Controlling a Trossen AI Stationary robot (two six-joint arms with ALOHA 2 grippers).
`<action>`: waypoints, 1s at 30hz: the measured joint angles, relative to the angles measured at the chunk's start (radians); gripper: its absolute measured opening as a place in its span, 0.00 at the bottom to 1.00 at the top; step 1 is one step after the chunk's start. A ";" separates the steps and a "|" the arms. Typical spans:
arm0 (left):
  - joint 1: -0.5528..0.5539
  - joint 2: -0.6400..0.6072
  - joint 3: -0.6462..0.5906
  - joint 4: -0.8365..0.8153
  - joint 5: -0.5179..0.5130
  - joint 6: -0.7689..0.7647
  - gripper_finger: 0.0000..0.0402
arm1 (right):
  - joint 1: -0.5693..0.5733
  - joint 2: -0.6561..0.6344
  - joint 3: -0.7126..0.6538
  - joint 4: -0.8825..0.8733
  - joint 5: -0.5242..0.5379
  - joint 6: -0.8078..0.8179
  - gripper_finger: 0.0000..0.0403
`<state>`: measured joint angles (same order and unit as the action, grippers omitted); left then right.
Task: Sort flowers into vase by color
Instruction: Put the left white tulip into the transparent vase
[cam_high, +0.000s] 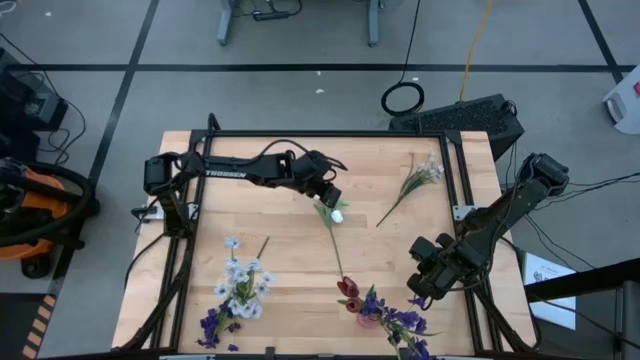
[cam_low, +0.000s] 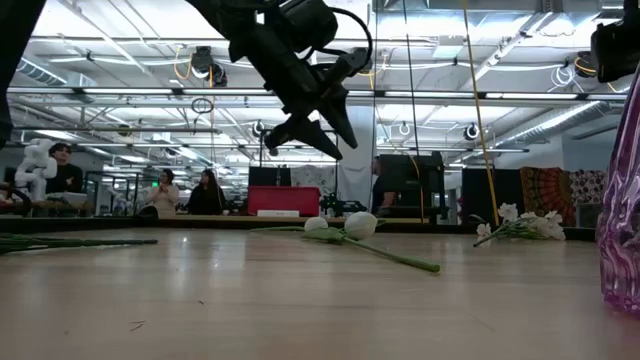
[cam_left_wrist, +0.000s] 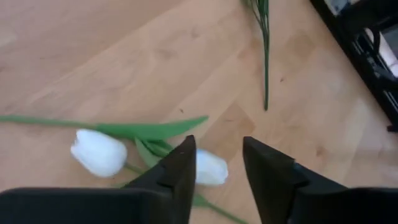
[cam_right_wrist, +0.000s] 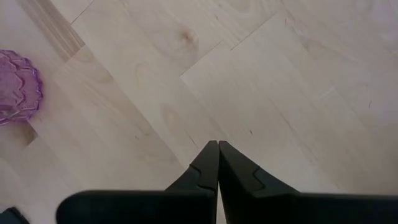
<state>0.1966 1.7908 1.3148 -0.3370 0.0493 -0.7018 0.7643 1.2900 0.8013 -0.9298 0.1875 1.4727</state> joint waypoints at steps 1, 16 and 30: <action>-0.002 0.000 0.000 0.010 -0.011 0.002 0.38 | 0.000 0.000 0.000 0.000 0.000 0.000 0.00; -0.137 -0.001 0.000 -0.107 -0.309 -0.489 0.43 | 0.037 -0.037 -0.018 -0.011 0.049 -0.286 0.00; -0.297 0.106 0.002 -0.131 -0.413 -0.913 0.43 | 0.108 -0.249 -0.225 0.311 0.172 -0.452 0.00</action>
<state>-0.1004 1.8972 1.3164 -0.4684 -0.3636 -1.6150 0.8726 1.0414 0.5761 -0.6191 0.3594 1.0207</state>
